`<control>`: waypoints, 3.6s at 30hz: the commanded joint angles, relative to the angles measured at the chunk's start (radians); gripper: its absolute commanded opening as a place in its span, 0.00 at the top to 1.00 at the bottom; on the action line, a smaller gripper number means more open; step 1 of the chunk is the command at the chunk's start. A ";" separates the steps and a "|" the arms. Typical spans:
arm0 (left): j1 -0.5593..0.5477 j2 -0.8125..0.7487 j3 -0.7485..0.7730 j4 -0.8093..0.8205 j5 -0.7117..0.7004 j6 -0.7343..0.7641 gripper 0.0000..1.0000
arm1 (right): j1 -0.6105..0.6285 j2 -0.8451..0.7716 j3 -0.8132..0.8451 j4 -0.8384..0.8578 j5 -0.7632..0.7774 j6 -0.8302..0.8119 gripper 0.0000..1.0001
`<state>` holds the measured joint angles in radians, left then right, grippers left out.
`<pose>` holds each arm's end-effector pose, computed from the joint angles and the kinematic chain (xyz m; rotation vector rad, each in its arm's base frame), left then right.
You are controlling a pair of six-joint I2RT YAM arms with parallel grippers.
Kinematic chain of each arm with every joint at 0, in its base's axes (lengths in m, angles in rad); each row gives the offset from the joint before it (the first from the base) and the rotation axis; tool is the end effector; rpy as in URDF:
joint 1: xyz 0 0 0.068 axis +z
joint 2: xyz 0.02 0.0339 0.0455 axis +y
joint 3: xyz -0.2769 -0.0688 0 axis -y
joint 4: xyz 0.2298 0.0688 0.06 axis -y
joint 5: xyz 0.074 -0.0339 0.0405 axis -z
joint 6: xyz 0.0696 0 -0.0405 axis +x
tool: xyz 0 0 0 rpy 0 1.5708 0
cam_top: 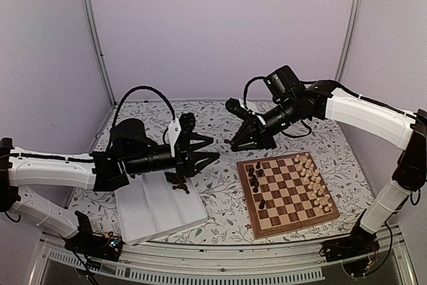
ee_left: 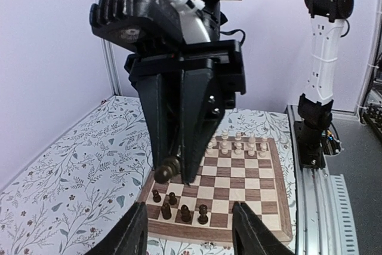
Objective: Set up the chess pieces on the board
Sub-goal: Place the chess piece on the chessboard.
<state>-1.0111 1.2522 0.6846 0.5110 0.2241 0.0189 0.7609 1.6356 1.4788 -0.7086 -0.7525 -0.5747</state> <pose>0.1467 -0.2632 0.2955 0.9954 1.3916 -0.9336 0.2244 0.2794 0.3182 -1.7096 1.6203 0.9967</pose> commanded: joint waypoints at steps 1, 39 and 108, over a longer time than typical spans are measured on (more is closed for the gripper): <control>-0.009 0.082 0.081 0.121 -0.030 0.015 0.49 | 0.002 -0.037 -0.010 0.014 -0.098 0.026 0.89; 0.042 0.484 0.583 -0.327 0.139 0.014 0.94 | -0.351 -0.364 -0.378 0.018 0.059 -0.065 0.37; 0.195 0.394 0.716 -0.800 -0.184 0.071 0.55 | -0.394 -0.178 -0.558 0.102 0.176 -0.197 0.51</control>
<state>-0.8745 1.7267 1.5879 -0.3958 0.1211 0.1226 0.3283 1.3949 0.8669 -0.5785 -0.6174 -0.7101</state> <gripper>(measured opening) 0.428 0.491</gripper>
